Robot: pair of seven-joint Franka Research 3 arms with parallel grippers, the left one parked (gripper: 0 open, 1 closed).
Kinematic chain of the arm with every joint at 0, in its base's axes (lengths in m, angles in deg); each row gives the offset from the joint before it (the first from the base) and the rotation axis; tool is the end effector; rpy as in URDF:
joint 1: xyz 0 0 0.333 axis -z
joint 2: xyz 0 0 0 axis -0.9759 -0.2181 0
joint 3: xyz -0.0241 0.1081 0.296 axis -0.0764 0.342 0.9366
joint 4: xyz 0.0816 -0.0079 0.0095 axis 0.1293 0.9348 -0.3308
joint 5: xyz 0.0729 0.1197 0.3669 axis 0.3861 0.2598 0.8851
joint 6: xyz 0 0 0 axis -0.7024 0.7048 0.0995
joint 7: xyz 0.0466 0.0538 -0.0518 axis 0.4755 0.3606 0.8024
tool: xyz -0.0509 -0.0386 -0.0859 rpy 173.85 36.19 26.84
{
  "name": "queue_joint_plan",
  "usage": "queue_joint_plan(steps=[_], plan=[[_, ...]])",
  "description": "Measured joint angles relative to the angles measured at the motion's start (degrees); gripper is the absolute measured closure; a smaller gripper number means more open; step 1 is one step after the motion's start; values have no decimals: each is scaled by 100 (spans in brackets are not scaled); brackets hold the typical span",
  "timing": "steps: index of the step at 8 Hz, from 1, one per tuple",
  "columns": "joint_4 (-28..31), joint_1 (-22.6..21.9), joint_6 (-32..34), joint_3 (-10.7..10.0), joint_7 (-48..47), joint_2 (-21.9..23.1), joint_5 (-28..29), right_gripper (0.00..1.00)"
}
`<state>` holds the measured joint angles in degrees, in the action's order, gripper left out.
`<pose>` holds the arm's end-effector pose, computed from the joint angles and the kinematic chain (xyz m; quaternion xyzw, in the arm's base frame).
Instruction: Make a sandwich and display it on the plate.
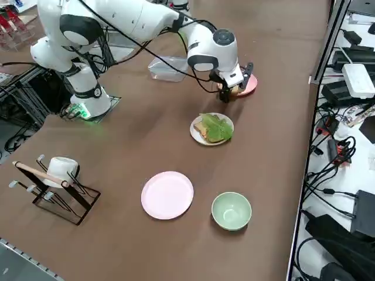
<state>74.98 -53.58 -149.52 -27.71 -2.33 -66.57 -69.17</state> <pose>0.6394 0.1731 0.2092 -0.9811 0.0232 0.0216 0.1909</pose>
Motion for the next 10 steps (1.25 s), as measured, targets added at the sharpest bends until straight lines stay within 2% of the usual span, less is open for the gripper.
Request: queue_joint_plan(steps=[2,7,8,9,10], plan=[[-1,-15,0,13,-11,-10,20,20],[-6,-54,-10,27,-14,-118,22,39],[-15,-59,-10,31,-15,-118,22,51],[-21,-60,-10,35,-15,-118,22,54],[-31,-59,-10,63,-15,-118,23,71]])
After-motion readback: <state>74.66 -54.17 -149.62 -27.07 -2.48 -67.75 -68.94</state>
